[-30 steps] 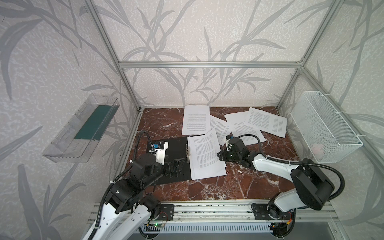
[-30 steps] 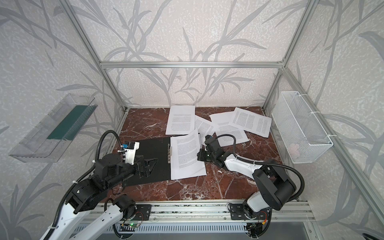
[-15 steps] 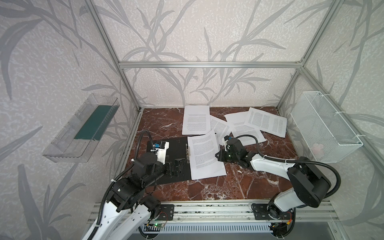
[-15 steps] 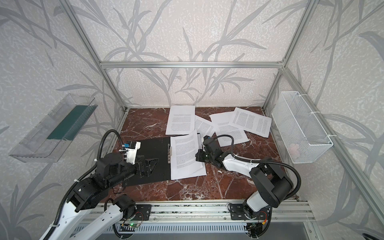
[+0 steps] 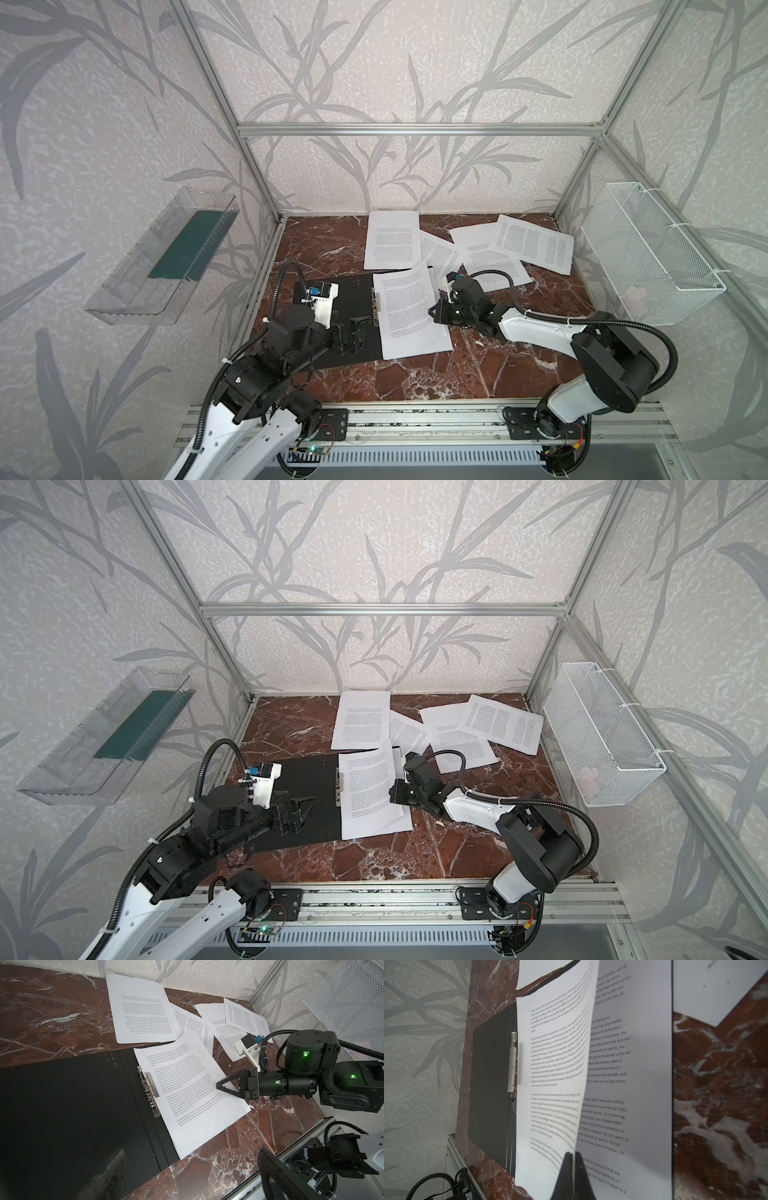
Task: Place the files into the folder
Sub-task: 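Lower the sheet flat onto the folder and open the right gripper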
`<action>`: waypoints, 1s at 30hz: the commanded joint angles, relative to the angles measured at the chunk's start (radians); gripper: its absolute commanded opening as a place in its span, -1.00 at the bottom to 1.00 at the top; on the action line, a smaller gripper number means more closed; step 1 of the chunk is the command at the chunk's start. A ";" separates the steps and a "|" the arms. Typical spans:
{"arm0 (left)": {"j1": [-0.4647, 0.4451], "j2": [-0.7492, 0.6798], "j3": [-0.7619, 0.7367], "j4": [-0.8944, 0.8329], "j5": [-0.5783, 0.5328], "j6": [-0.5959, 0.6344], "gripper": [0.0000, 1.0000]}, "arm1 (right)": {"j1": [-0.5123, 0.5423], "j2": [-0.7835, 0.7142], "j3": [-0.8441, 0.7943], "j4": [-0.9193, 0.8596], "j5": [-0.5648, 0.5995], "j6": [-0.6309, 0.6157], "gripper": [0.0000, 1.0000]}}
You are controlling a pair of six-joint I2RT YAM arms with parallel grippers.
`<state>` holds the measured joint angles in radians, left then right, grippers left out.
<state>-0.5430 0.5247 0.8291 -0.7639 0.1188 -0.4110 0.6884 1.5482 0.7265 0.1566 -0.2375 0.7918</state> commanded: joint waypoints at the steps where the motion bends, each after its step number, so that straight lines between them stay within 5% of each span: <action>1: 0.003 0.004 -0.006 -0.006 0.005 0.010 0.99 | 0.008 0.010 0.031 0.020 -0.008 0.004 -1.00; 8: 0.003 0.004 -0.006 -0.006 0.005 0.010 0.99 | 0.015 0.004 0.028 0.023 -0.010 0.008 -1.00; 18: 0.004 0.008 -0.006 -0.006 0.007 0.009 0.99 | 0.023 -0.016 0.013 0.012 0.020 0.009 -0.71; 25: 0.004 0.008 -0.005 -0.005 0.008 0.009 0.99 | 0.028 -0.043 0.012 -0.033 0.056 -0.012 -0.27; 30: 0.003 0.008 -0.006 -0.003 0.011 0.010 0.99 | 0.040 -0.139 0.037 -0.205 0.201 -0.115 0.01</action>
<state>-0.5430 0.5320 0.8291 -0.7639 0.1253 -0.4110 0.7162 1.4826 0.7280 0.0666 -0.1444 0.7498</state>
